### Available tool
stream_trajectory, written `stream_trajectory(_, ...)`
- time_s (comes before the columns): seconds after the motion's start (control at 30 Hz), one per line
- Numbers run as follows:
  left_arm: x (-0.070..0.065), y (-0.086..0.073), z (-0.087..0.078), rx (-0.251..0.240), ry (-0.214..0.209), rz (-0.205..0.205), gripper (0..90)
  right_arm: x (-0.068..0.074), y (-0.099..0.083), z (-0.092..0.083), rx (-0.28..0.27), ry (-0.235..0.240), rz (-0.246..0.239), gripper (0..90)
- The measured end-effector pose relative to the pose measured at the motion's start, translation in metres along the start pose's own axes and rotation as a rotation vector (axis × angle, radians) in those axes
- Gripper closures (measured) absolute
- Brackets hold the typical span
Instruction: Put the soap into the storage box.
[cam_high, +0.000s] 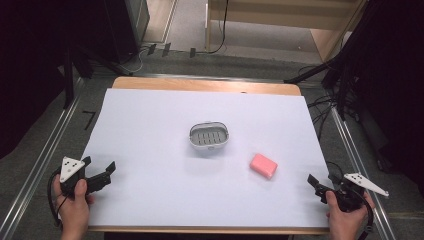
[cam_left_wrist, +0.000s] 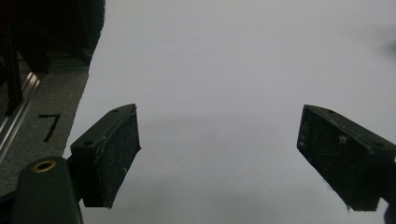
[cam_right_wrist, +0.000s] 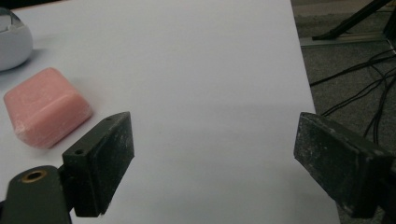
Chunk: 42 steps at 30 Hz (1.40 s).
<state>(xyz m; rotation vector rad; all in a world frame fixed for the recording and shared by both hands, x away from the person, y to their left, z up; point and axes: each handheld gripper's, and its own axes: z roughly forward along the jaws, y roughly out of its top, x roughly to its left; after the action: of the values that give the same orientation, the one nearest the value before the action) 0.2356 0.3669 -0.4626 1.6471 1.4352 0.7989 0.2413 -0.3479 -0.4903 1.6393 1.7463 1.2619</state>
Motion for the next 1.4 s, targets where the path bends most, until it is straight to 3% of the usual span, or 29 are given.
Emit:
stream_trajectory(0.13,0.0,0.0,0.0,0.005,0.002,0.0,13.8,0.005,0.001,0.002,0.02,-0.001,-0.048,12.3)
stream_trajectory(0.33,0.0,0.0,0.001,0.004,0.002,0.002,13.8,0.006,0.001,0.001,0.014,0.011,-0.058,14.1)
stream_trajectory(0.47,0.0,0.0,0.0,-0.005,0.0,0.007,13.9,0.007,0.001,0.002,0.031,0.081,-0.084,21.2)
stream_trajectory(0.6,0.0,-0.001,-0.002,-0.021,-0.007,0.003,13.9,0.007,0.003,0.003,0.015,0.113,-0.084,26.7)
stream_trajectory(0.7,0.001,-0.001,-0.001,-0.014,-0.007,-0.004,13.8,0.01,0.005,0.003,0.001,0.112,-0.115,28.1)
stream_trajectory(0.77,0.001,0.0,-0.001,-0.012,-0.004,-0.008,13.7,0.011,0.006,0.003,-0.002,0.095,-0.128,25.9)
stream_trajectory(0.8,0.001,0.0,0.0,-0.002,-0.003,-0.012,13.7,0.013,0.007,0.004,-0.006,0.06,-0.159,25.1)
stream_trajectory(0.9,0.001,0.001,0.002,0.024,0.004,-0.013,13.6,0.011,0.01,0.003,-0.006,0.054,-0.176,28.3)
stream_trajectory(1.0,0.0,0.001,0.003,0.03,0.005,-0.006,13.6,0.009,0.011,0.001,-0.022,0.067,-0.161,28.7)
stream_trajectory(1.07,0.0,0.001,0.002,0.025,-0.001,-0.003,13.6,0.008,0.012,0.001,-0.023,0.108,-0.15,28.7)
stream_trajectory(1.13,0.001,0.001,0.002,0.023,-0.001,0.0,13.6,0.012,0.014,0.0,-0.001,0.143,-0.161,25.3)
stream_trajectory(1.23,0.0,0.0,0.001,0.008,-0.001,0.006,13.6,0.02,0.015,0.003,0.043,0.124,-0.175,17.9)
stream_trajectory(1.27,-0.001,0.0,0.0,0.0,-0.001,0.006,13.6,0.023,0.016,0.004,0.057,0.126,-0.195,19.0)
stream_trajectory(1.3,0.0,0.0,-0.001,-0.005,-0.002,0.006,13.6,0.031,0.017,0.005,0.093,0.157,-0.239,24.9)
stream_trajectory(1.4,0.0,0.0,0.0,-0.005,-0.001,0.001,13.6,0.036,0.021,0.008,0.11,0.179,-0.255,26.2)
